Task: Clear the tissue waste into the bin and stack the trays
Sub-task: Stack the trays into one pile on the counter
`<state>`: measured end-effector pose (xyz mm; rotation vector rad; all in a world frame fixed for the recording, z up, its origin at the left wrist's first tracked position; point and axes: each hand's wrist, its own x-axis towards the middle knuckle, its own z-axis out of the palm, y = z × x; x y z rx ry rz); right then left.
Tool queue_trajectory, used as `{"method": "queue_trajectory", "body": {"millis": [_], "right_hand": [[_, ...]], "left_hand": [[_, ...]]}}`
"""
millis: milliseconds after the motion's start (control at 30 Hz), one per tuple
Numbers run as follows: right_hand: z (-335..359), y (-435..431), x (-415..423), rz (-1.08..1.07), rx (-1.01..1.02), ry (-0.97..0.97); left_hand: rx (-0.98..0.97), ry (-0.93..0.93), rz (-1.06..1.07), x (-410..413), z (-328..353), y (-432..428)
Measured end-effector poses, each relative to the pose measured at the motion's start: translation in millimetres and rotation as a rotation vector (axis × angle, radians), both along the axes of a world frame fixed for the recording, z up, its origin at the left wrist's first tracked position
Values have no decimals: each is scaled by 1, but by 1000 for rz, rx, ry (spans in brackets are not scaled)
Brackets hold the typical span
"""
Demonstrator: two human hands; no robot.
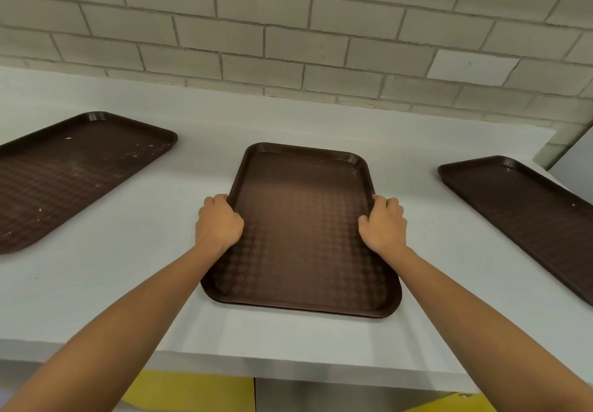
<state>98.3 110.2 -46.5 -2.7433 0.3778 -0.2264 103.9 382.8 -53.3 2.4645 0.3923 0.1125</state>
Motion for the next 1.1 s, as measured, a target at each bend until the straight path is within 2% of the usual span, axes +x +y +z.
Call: {"method": "queue_trajectory", "body": {"millis": [167,400,600,733,900,1100], "right_hand": [[12,37,12,177,-90,-83],[23,105,24,368,58,-59],[28,187,44,437,119,-77],[25,256,51,523,227,-9],[19,337,57,378,457,104],[2,415,67,227,630,254]], "left_hand": [[31,-72,4,5,8,6],[45,-213,68,8,21,36],[63,-253,53,20,30,102],[132,-224,40,30,31,162],[137,-190,18,37,30,229],[156,-102,-20,41,17,282]]}}
